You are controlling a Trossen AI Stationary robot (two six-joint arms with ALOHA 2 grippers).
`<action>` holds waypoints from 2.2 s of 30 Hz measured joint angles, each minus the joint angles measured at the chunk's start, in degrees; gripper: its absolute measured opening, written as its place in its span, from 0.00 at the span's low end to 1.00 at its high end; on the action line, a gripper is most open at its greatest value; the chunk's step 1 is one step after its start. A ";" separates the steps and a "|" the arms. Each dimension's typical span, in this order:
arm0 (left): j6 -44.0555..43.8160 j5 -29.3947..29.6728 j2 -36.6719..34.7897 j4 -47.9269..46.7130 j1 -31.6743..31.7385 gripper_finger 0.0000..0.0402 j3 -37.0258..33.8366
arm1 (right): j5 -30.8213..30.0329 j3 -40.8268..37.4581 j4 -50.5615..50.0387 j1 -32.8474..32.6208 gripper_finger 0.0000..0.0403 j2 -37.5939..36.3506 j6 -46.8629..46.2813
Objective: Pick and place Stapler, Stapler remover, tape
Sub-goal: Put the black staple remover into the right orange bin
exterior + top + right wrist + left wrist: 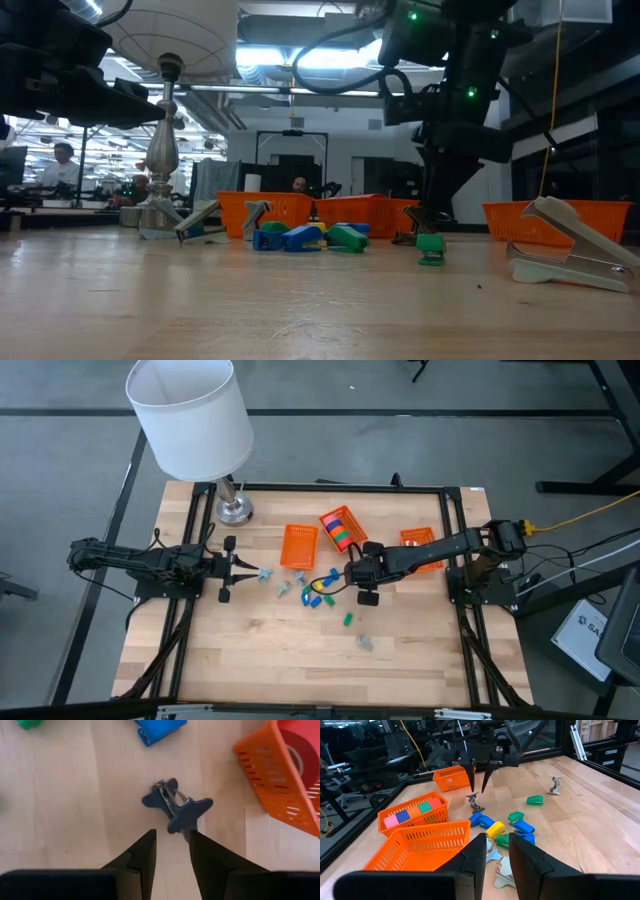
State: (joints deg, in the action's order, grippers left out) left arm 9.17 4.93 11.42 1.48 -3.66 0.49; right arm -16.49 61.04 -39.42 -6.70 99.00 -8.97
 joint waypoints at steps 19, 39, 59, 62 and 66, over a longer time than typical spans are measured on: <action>0.00 0.00 0.00 0.00 0.00 0.20 -0.02 | -1.96 0.00 2.42 0.00 0.30 2.36 -0.55; 0.00 0.00 -0.02 0.00 0.01 0.20 -0.01 | -6.43 0.00 3.43 -0.02 0.20 2.36 -8.99; 0.00 0.01 0.00 0.00 0.01 0.19 0.00 | -5.84 -0.07 -7.30 0.11 0.00 -3.85 -14.47; 0.00 0.00 -0.02 0.00 0.00 0.20 0.00 | -6.02 -0.07 -11.40 0.15 0.00 -5.66 -16.86; 0.00 0.00 0.00 0.00 0.00 0.19 -0.01 | -6.25 -0.07 -16.62 0.39 0.00 -8.45 -19.81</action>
State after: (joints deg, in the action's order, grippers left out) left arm 9.17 4.93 11.42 1.48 -3.66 0.48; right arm -22.74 60.97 -56.03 -6.31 90.56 -28.78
